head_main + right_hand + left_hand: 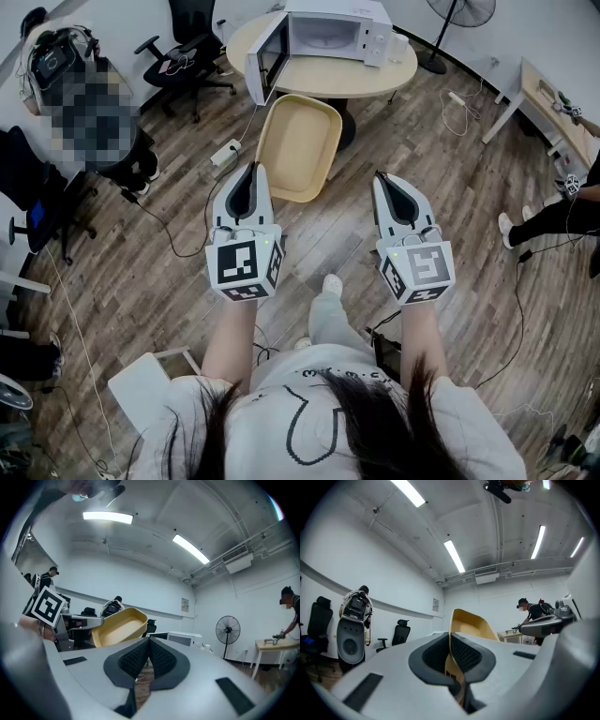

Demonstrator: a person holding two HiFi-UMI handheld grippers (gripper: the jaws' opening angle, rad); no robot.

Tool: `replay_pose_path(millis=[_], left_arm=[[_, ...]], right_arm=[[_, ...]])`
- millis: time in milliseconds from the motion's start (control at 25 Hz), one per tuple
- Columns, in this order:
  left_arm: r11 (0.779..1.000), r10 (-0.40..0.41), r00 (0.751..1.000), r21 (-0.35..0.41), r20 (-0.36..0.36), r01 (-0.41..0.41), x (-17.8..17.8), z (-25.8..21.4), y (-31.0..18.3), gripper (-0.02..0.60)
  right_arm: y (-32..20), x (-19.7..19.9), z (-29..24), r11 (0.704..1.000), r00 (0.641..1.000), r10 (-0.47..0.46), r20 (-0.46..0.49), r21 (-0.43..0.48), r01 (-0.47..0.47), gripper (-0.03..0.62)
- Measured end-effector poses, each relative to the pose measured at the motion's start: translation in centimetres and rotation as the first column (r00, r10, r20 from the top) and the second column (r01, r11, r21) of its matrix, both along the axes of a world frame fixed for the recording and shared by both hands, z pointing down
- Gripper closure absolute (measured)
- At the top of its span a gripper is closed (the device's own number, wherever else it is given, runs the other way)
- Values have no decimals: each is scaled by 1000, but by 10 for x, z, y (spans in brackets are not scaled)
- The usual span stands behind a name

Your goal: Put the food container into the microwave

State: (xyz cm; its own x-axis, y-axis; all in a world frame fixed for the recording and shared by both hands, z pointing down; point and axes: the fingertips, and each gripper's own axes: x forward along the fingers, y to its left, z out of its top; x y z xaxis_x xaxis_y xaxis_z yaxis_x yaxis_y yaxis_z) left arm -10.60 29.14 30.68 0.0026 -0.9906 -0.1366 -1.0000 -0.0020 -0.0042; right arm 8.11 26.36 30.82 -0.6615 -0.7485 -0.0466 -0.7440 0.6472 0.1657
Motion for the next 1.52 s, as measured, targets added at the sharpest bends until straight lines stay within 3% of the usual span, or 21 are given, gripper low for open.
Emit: replay_pose_path(millis=[400, 960, 1520], left_arm=[[1000, -11, 1000, 6, 27, 11, 7, -8, -70, 563], [999, -41, 998, -19, 37, 42, 16, -7, -215, 563], [998, -60, 997, -13, 46, 61, 29, -8, -273, 563]], right_arm=[[-75, 9, -5, 1000, 1000, 0, 20, 7, -1, 565], [-223, 15, -1, 999, 999, -39, 23, -19, 39, 565], [-271, 26, -1, 998, 997, -63, 38, -16, 64, 565]])
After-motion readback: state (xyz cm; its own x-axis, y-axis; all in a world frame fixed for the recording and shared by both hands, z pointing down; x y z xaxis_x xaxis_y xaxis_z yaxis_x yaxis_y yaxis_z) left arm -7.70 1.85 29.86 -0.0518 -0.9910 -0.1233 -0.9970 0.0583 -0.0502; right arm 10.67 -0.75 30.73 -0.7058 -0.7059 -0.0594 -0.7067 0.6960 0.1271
